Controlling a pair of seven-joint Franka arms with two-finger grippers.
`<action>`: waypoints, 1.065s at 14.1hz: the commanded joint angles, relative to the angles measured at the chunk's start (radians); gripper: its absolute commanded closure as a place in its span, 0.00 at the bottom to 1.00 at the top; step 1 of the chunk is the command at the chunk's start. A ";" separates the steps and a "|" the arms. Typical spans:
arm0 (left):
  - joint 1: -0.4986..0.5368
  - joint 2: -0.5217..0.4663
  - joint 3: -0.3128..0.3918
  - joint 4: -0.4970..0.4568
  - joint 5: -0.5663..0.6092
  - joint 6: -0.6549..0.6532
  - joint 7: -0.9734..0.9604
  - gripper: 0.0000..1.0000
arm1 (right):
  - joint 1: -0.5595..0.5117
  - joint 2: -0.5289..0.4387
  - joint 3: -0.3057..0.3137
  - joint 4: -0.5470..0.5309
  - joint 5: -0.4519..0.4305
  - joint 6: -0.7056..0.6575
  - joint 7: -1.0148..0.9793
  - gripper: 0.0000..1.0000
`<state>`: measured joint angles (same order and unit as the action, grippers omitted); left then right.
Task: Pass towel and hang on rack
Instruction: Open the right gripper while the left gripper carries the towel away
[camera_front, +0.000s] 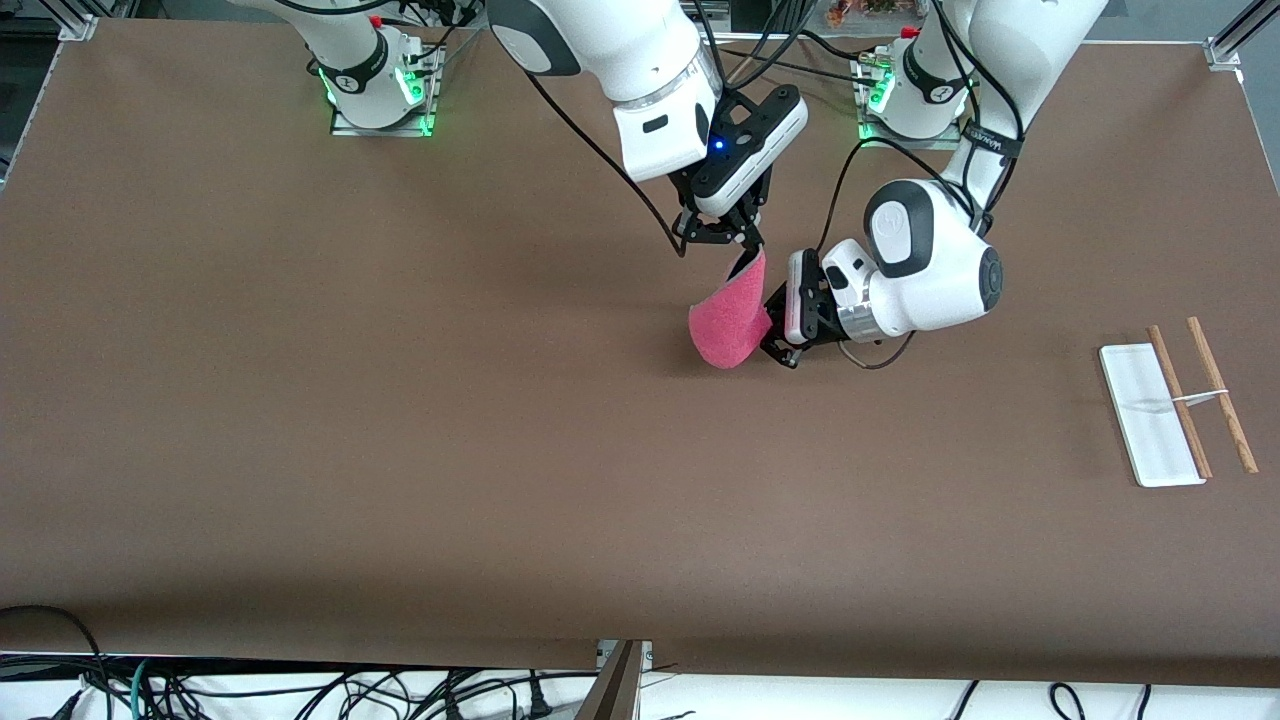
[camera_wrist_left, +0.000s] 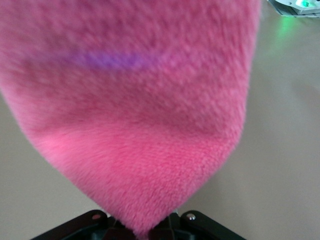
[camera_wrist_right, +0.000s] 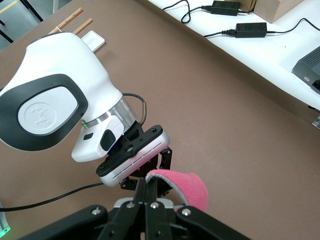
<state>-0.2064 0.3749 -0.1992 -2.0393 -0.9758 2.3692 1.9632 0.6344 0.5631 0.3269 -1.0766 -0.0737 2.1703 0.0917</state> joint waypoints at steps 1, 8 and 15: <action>0.005 -0.034 0.001 -0.016 0.025 0.004 -0.030 1.00 | -0.001 -0.006 0.003 -0.009 0.011 0.013 -0.001 1.00; 0.067 -0.116 0.009 -0.064 0.037 0.002 -0.030 1.00 | -0.009 -0.008 0.001 -0.025 0.035 0.013 -0.006 0.00; 0.137 -0.244 0.009 -0.082 0.219 -0.025 -0.234 1.00 | -0.068 -0.037 -0.006 -0.026 0.046 -0.067 -0.012 0.00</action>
<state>-0.1041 0.2279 -0.1847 -2.0794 -0.8480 2.3634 1.8375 0.6044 0.5547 0.3191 -1.0853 -0.0485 2.1397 0.0917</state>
